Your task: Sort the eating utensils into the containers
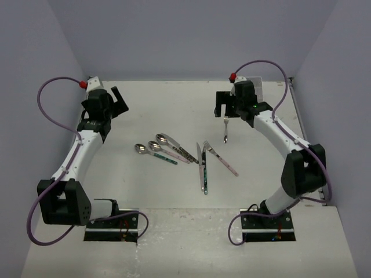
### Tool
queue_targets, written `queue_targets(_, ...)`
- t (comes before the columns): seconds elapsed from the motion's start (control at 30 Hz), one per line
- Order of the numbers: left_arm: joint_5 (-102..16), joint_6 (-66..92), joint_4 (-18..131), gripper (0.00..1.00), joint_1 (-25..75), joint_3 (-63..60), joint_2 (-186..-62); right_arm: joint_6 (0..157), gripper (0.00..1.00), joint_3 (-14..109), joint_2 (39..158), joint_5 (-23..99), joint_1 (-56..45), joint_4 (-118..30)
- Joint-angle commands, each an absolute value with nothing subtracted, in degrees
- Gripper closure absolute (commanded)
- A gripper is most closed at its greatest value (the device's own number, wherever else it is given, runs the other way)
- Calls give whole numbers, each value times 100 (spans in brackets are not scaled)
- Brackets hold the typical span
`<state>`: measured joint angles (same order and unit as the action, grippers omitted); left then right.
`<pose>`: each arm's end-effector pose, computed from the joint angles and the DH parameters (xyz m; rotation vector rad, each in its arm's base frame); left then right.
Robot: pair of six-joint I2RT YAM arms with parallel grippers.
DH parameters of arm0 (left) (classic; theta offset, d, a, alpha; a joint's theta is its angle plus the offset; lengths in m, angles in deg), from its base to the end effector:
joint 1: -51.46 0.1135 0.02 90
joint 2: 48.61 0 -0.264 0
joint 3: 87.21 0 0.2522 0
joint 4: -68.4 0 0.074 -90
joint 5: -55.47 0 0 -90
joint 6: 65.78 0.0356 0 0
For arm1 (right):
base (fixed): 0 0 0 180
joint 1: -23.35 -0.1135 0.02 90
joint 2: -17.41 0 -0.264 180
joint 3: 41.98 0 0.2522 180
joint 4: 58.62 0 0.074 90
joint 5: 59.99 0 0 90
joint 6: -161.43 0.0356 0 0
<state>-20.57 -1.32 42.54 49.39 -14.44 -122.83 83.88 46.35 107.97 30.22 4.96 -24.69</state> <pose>0.2969 -0.0021 0.3114 -0.5603 1.9539 -0.0536 0.3445 0.1147 0.3030 -0.1170 2.2155 0.3035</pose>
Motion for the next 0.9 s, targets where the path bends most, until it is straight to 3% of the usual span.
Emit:
queue_targets(0.0, -1888, -241, 4216, 0, 4882, -1456, -12428, 9507, 1, 4702, 11574, 2281, 428, -1700)
queue_targets(0.3, -1959, -162, 4207, 0, 4847, -1465, -12473, 10140, 3, 5659, 13156, 1990, 419, -1199)
queue_targets(0.47, -1959, -127, 4224, 0, 4847, -1465, -12490, 10465, 7, 5923, 13360, 1797, 401, -1041)
queue_targets(0.87, -1783, -31, 4224, 0, 4847, -1438, -12516, 10597, 28, 6538, 13992, 2306, 401, -461)
